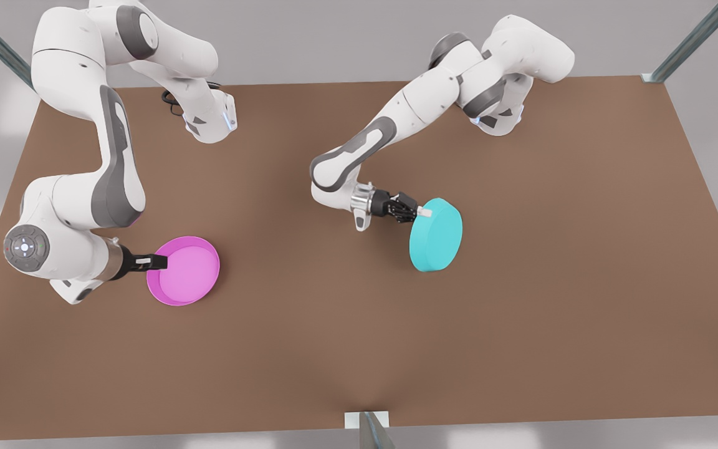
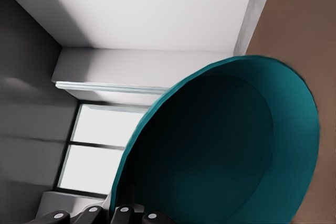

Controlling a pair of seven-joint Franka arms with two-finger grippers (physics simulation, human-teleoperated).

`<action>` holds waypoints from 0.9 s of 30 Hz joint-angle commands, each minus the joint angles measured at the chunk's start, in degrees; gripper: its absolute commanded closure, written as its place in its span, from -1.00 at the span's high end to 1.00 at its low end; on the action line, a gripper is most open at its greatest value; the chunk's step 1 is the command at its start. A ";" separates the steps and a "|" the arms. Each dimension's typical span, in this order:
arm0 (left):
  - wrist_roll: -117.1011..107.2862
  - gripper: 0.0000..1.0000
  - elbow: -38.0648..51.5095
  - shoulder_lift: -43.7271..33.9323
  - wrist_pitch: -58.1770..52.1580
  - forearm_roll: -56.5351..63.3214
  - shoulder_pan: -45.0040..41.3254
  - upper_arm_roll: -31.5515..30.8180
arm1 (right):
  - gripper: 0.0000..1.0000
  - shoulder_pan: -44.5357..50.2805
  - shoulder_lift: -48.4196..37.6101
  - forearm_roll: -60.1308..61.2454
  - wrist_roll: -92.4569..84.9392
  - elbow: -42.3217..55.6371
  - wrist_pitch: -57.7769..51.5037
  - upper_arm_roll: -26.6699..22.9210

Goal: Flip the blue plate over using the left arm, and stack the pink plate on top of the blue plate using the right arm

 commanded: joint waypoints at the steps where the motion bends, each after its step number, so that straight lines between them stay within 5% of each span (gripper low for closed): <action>1: -0.08 -0.16 0.09 0.06 -0.03 -1.52 0.00 0.01 | 1.00 0.00 0.00 0.00 0.00 0.00 0.01 0.00; 3: -0.08 0.72 0.17 0.49 -0.03 -1.61 -0.79 0.01 | 1.00 0.00 0.00 0.00 0.00 0.09 0.01 0.00; 4: -0.08 0.85 0.18 0.67 -0.03 -1.61 -1.50 0.10 | 1.00 -0.09 0.00 0.00 0.00 0.09 0.01 -0.09; 27: -0.52 0.92 9.67 6.38 1.28 -12.33 -7.74 -0.16 | 1.00 -0.09 0.08 -0.09 0.00 0.09 0.27 -0.26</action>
